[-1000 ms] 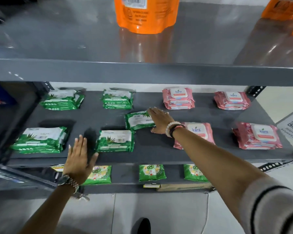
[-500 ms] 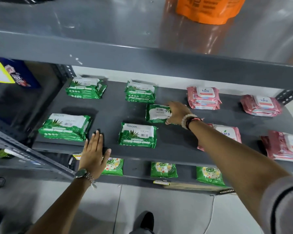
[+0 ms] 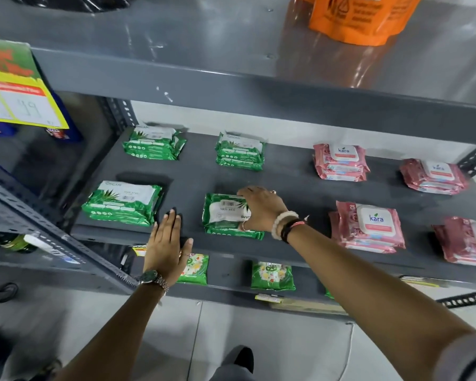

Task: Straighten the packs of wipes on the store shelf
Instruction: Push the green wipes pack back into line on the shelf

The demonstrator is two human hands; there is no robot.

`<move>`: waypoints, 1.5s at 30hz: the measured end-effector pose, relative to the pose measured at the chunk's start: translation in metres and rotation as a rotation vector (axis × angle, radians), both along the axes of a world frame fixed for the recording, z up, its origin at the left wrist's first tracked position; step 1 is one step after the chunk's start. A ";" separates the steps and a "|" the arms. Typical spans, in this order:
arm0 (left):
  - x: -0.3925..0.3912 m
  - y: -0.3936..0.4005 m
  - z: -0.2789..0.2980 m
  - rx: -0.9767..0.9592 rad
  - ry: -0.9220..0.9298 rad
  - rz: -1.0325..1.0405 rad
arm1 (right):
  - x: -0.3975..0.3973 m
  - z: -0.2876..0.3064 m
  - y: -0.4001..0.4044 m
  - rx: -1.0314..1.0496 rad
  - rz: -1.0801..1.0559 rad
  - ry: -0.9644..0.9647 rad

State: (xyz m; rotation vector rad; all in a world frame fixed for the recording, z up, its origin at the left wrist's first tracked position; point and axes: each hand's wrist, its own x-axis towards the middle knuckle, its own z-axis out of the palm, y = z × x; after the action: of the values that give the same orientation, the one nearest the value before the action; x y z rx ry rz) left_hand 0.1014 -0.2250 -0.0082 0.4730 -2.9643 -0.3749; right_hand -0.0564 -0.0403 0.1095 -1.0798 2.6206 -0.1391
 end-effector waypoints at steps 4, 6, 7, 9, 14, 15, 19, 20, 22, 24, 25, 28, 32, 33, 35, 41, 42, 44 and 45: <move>0.000 0.000 0.000 0.000 0.008 0.001 | -0.003 0.009 -0.001 0.008 0.089 -0.063; 0.000 0.000 0.000 0.000 0.015 -0.001 | -0.002 0.012 0.001 -0.033 0.099 -0.109; 0.000 0.000 0.000 -0.001 0.016 -0.001 | -0.002 0.012 0.001 -0.055 0.093 -0.118; 0.000 0.000 0.000 -0.004 0.015 -0.002 | 0.000 0.012 0.001 -0.080 0.074 -0.087; 0.000 0.000 -0.001 -0.010 0.008 -0.007 | 0.005 0.008 -0.007 -0.053 -0.071 0.088; 0.000 0.000 -0.002 -0.013 0.007 -0.005 | 0.006 0.007 -0.010 -0.038 -0.109 0.121; 0.000 0.001 -0.002 -0.019 0.006 -0.004 | 0.012 0.005 -0.023 0.027 -0.202 0.139; 0.000 0.001 -0.002 -0.019 0.008 -0.006 | 0.012 0.006 -0.023 0.042 -0.204 0.142; 0.000 0.000 -0.003 -0.023 0.011 -0.011 | 0.009 0.011 -0.021 0.023 -0.145 0.194; 0.000 0.000 -0.003 -0.026 0.016 -0.011 | 0.002 0.015 -0.015 0.008 0.057 0.220; 0.000 0.000 -0.003 -0.026 0.016 -0.009 | -0.002 0.015 -0.012 0.030 0.185 0.195; 0.001 0.001 -0.003 -0.025 0.008 -0.006 | -0.010 0.009 -0.005 0.144 0.453 0.166; 0.001 0.001 -0.002 -0.024 0.002 -0.007 | -0.014 0.000 -0.004 0.147 0.481 0.157; 0.001 0.001 -0.002 -0.023 -0.002 -0.008 | -0.015 0.000 -0.003 0.145 0.470 0.159; 0.000 0.001 -0.001 -0.023 -0.002 -0.007 | -0.017 -0.001 -0.002 0.163 0.443 0.173; 0.001 0.000 0.000 -0.022 -0.020 -0.015 | -0.006 -0.003 -0.001 0.052 0.118 0.165; 0.001 0.000 -0.001 -0.027 -0.026 -0.017 | -0.003 -0.003 -0.002 0.024 0.074 0.172; 0.001 0.000 0.000 -0.031 -0.035 -0.018 | 0.002 -0.005 -0.003 -0.011 0.024 0.166; 0.000 0.000 0.000 -0.030 -0.039 -0.019 | 0.004 -0.006 -0.004 -0.017 0.014 0.167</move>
State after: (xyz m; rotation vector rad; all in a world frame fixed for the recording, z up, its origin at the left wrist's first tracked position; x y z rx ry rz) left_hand 0.1019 -0.2248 -0.0081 0.4546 -3.0090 -0.3261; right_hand -0.0521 -0.0440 0.1036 -1.1616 2.7625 -0.0707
